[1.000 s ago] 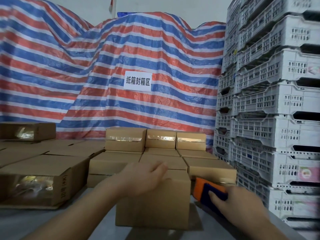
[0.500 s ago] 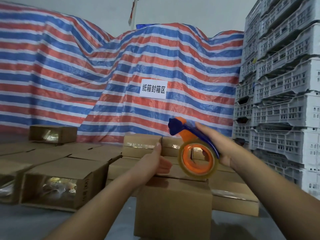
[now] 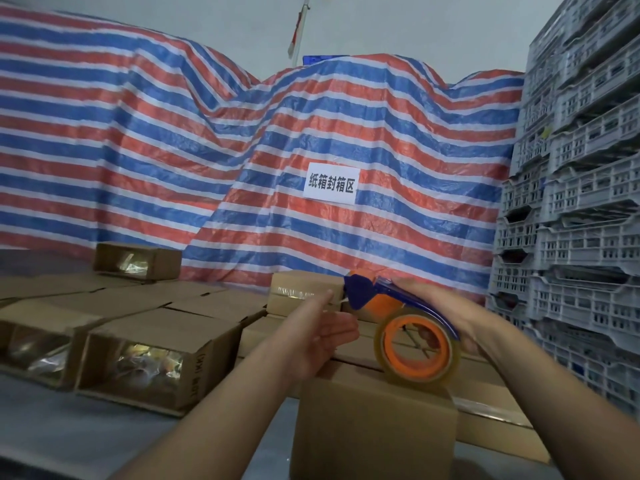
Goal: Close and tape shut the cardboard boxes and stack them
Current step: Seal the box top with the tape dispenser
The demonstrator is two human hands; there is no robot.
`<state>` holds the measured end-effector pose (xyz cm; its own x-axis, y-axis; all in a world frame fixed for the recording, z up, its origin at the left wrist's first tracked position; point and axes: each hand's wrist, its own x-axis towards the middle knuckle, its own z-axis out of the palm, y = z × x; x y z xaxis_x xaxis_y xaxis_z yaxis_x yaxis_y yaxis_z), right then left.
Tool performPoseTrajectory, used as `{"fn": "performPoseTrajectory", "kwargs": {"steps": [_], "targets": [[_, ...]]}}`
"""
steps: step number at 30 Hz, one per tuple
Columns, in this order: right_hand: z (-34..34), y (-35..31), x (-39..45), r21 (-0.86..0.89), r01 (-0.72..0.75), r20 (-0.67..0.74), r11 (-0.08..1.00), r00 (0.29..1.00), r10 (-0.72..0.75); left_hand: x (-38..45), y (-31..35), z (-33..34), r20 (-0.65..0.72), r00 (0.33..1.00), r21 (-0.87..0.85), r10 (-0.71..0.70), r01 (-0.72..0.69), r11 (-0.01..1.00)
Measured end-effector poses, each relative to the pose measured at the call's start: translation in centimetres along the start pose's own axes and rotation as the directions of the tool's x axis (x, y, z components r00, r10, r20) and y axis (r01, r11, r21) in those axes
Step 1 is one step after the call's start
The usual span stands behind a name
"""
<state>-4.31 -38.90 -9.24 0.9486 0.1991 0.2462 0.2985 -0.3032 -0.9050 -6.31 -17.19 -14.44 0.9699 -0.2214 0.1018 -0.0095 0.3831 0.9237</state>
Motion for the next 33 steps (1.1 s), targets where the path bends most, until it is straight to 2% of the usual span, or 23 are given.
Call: {"fn": "performPoseTrajectory", "kwargs": {"steps": [7, 11, 17, 22, 26, 30, 33], "targets": [[0.3, -0.5, 0.1, -0.062, 0.01, -0.018, 0.998, 1.0, -0.011, 0.5, 0.3, -0.3, -0.017, 0.998, -0.137, -0.06, 0.057, 0.989], [0.6, -1.1, 0.2, -0.073, -0.044, 0.018, 0.996, 0.999, 0.045, 0.4, 0.4, -0.3, -0.018, 0.997, -0.13, -0.076, 0.073, 0.989], [0.8, -1.3, 0.3, -0.099, -0.025, 0.024, 0.995, 0.999, 0.027, -0.3, 0.9, 0.2, -0.02, 0.997, -0.129, -0.069, 0.066, 0.989], [0.9, -1.5, 0.4, -0.105, -0.025, 0.03, 0.994, 0.999, 0.028, 0.0, 0.9, 0.2, -0.086, 0.994, -0.097, -0.069, 0.061, 0.993], [1.0, -2.2, 0.4, -0.126, -0.102, 0.075, 0.987, 0.991, 0.112, 0.9, 0.4, 0.4, -0.198, 0.98, 0.031, 0.012, -0.006, 0.999], [0.4, -3.4, 0.4, -0.203, -0.166, 0.174, 0.965, 0.964, 0.202, 2.0, -0.8, 0.5, -0.229, 0.97, 0.12, 0.083, -0.057, 0.991], [-0.5, -3.9, 0.4, -0.243, -0.209, 0.24, 0.947, 0.933, 0.267, 2.4, -1.4, 0.0, -0.324, 0.944, 0.013, 0.068, -0.067, 0.998]]}}
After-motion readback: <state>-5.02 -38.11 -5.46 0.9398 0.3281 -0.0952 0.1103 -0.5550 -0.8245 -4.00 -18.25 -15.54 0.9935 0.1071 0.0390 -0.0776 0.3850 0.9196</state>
